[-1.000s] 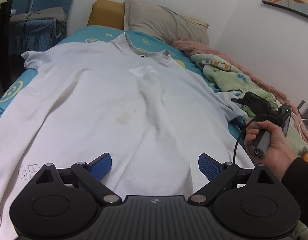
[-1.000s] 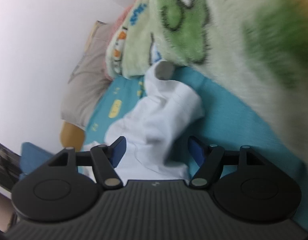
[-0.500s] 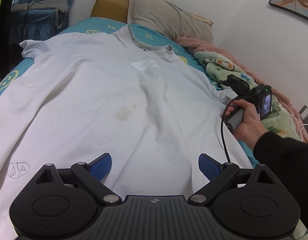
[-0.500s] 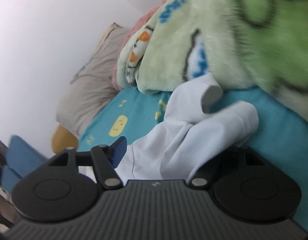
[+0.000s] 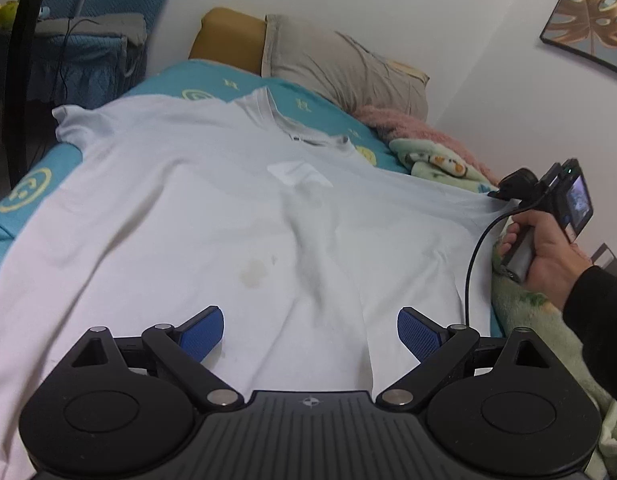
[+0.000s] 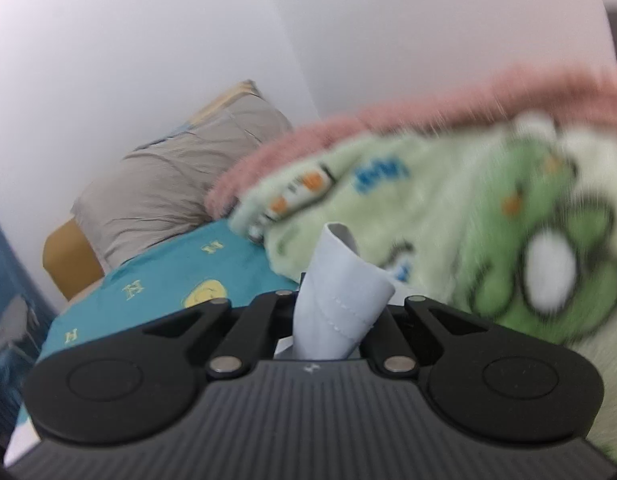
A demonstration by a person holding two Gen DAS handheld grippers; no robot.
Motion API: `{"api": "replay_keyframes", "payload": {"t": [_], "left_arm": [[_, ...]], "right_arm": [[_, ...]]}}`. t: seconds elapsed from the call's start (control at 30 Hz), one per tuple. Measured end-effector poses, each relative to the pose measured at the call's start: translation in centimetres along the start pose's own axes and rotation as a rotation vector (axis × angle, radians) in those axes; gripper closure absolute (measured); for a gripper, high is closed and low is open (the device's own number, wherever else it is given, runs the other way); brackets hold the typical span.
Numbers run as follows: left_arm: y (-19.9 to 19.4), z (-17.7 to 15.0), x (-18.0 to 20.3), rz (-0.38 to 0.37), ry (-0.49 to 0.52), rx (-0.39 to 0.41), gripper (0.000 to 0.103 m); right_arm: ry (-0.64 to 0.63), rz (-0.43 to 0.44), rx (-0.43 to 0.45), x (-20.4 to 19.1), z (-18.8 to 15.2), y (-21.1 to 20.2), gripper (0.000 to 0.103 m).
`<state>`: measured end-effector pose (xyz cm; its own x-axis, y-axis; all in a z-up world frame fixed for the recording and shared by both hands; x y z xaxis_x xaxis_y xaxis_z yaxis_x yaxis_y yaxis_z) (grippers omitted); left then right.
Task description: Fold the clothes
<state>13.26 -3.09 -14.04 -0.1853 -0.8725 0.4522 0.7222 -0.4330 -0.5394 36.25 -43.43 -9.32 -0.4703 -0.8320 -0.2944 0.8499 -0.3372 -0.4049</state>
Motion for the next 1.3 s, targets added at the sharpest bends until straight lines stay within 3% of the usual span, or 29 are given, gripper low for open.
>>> {"api": "replay_keyframes", "payload": {"t": [0.13,0.27,0.37,0.47,0.6,0.7,0.83,0.87,0.9,0.97,1.13,1.3], "left_arm": [[-1.5,1.8,-0.8,0.064,0.009,0.021,0.008],[-3.5,3.8,-2.6,0.136,0.014,0.048,0.008],[-5.4,5.3,-5.1,0.168,-0.02,0.08,0.008],[-6.4,6.5,-7.5,0.204,-0.034,0.086,0.008],[-7.3,7.6,-10.5,0.243,-0.068,0.092,0.008],[-7.3,7.9,-12.0,0.236,-0.12,0.087,0.008],[-6.6,7.8,-12.5,0.22,-0.142,0.074,0.008],[-6.4,7.6,-12.4,0.216,-0.138,0.067,0.008],[-6.1,7.5,-12.3,0.211,-0.134,0.061,0.008],[-5.9,7.2,-11.8,0.204,-0.125,0.055,0.008],[-6.5,6.4,-10.3,0.215,-0.059,0.082,0.008],[-6.9,5.4,-8.6,0.242,0.011,0.095,0.008]], "right_arm": [[-0.199,0.009,0.061,-6.7,0.9,-3.2,0.097],[-0.385,0.057,0.094,-14.7,-1.3,-5.8,0.097],[-0.566,0.105,0.093,-20.9,-6.1,-6.8,0.097],[-0.791,0.147,0.07,-26.5,-12.9,-6.9,0.097],[-0.915,0.175,0.005,-30.3,-20.1,-5.4,0.096],[-0.941,0.139,-0.026,-31.3,-22.6,-4.1,0.095],[-0.894,0.163,-0.094,-31.0,-22.9,-2.6,0.093],[-0.878,0.187,-0.121,-30.8,-22.7,-2.6,0.073],[-0.857,0.214,-0.146,-30.8,-22.6,-2.9,0.039],[-0.813,0.266,-0.162,-30.2,-21.6,-4.1,0.012],[-0.726,0.35,-0.171,-27.2,-18.1,-9.4,0.012],[-0.606,0.392,-0.176,-21.1,-14.0,-18.7,0.012]]}}
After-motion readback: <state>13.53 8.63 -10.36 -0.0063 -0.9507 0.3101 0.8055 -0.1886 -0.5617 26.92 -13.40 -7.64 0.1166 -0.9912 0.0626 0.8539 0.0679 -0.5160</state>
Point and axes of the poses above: each gripper's, at about its wrist camera, not at the fingertips, and y roughly the way its jaws point, x to its right, z to its top, the point moved 3 cm from there along y, roughly the way its jaws point, and after that the axes turned 5 degrees about -z, right-handed, at the moved point
